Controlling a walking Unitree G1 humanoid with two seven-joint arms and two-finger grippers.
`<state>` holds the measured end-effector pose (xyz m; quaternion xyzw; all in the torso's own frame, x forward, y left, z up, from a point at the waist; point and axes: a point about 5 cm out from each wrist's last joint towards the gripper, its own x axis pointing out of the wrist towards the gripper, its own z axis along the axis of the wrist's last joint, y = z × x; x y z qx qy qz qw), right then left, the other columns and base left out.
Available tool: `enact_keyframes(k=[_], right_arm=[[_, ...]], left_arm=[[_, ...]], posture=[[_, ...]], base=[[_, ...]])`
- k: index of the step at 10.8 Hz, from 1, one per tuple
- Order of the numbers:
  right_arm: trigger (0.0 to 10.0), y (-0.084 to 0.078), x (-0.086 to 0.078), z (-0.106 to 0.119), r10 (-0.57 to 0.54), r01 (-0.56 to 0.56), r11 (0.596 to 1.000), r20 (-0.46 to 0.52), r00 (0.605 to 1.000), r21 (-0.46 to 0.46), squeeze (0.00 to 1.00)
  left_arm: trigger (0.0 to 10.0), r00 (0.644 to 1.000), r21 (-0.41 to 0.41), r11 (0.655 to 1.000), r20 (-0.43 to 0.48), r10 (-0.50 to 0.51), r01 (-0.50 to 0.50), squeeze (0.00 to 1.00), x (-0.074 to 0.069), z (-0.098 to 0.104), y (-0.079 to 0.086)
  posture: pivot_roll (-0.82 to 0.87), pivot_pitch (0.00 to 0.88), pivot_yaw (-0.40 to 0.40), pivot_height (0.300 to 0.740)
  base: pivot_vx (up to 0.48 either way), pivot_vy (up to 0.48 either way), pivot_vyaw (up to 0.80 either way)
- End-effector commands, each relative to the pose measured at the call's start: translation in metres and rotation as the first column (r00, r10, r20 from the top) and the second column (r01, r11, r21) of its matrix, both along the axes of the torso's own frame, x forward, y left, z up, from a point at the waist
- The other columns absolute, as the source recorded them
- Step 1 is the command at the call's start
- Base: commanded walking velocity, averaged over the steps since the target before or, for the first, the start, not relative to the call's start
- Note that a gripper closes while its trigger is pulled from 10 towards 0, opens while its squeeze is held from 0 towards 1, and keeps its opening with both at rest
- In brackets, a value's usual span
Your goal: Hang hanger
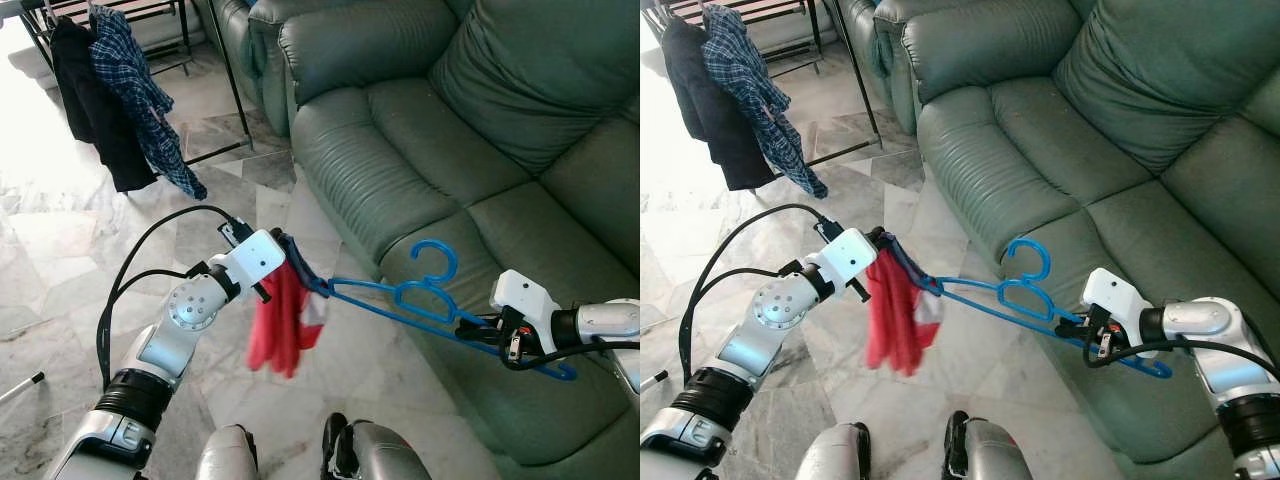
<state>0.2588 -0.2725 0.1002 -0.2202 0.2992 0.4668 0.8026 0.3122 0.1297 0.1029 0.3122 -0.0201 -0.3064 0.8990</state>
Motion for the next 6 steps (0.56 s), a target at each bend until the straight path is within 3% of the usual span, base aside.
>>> enact_keyframes(k=[1,6], right_arm=[[10.0,-0.0039,0.0002,0.0065,-0.001,0.001,1.000,0.013,1.000,0.000,0.00],[10.0,-0.0039,0.0002,0.0065,-0.001,0.001,1.000,0.013,1.000,0.000,0.00]], left_arm=[[10.0,1.000,0.007,1.000,0.007,-0.015,0.014,0.00,-0.0014,0.0011,-0.0012],[10.0,1.000,0.007,1.000,0.007,-0.015,0.014,0.00,-0.0014,0.0011,-0.0012]], posture=[[-0.07,0.190,-0.055,0.740],[-0.07,0.190,-0.055,0.740]], base=[[0.000,0.000,0.00],[0.000,0.000,0.00]])
